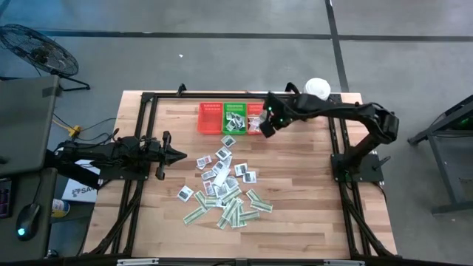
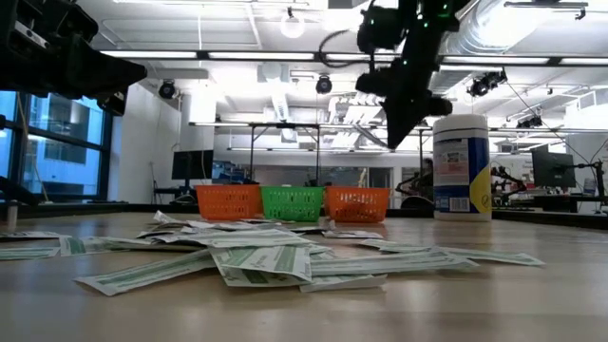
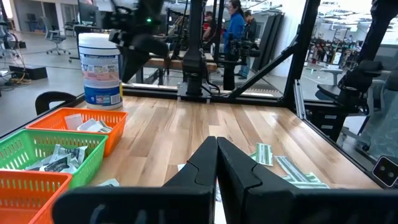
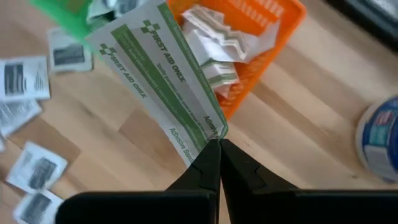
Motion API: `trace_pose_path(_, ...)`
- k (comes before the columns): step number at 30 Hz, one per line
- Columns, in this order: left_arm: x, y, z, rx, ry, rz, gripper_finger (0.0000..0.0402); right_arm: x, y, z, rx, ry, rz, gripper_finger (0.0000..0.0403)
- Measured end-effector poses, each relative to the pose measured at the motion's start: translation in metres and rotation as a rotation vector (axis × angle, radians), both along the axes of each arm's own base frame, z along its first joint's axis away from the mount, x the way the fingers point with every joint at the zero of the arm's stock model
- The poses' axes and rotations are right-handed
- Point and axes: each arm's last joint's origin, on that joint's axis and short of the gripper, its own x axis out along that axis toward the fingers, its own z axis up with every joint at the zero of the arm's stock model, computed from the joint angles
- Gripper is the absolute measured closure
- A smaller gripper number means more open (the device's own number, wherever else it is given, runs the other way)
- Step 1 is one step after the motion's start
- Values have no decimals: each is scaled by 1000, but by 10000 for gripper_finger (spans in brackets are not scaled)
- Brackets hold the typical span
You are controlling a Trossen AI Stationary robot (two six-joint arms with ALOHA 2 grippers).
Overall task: Pick & Place First Aid Supplies
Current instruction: Put the bandage pack into the right orange bin
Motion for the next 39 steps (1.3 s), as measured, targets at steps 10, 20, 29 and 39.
trace_pose_path(10, 0, 0, 0, 0, 0, 0, 400, 17, -39, -30, 108, -115, -160, 403)
trace_pose_path(20, 0, 0, 0, 0, 0, 0, 400, 28, -58, -58, 127, -134, -251, 403)
trace_pose_path(29, 0, 0, 0, 0, 0, 0, 400, 27, -61, -58, 140, -145, -251, 355)
trace_pose_path(39, 0, 0, 0, 0, 0, 0, 400, 24, -60, -48, 78, -147, -228, 265)
